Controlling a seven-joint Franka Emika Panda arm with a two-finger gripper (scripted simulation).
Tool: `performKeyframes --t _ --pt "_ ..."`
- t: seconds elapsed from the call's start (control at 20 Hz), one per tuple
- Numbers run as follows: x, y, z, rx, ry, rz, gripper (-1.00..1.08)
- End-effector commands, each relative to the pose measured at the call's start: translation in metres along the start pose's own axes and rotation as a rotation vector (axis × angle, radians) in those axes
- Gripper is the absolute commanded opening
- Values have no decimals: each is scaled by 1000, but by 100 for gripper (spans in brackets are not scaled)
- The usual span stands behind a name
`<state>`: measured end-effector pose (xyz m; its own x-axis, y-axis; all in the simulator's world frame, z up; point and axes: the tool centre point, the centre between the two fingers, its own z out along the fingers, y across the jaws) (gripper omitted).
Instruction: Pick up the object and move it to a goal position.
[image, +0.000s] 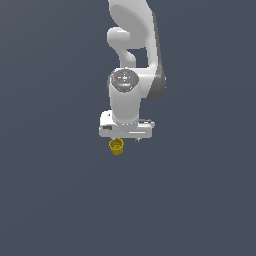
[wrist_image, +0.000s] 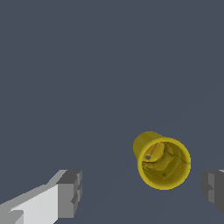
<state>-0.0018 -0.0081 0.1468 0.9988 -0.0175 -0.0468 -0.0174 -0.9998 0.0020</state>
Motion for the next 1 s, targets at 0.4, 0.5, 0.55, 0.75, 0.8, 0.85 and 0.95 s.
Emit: performKeyframes --t 0.4,0.5,0.55,0.75,0.8,0.85,0.95 --pt "7 10 -13 -4 31 -22 100" --pt "8 11 -16 -5 37 -27 100" --pt "8 12 -16 -5 38 -29 100" --pt "8 11 -15 -4 36 -23 100" --pt "8 12 -14 -4 36 -17 100" --pt "7 12 -14 -4 36 -10 100" --pt "7 13 -12 -2 37 9 100"
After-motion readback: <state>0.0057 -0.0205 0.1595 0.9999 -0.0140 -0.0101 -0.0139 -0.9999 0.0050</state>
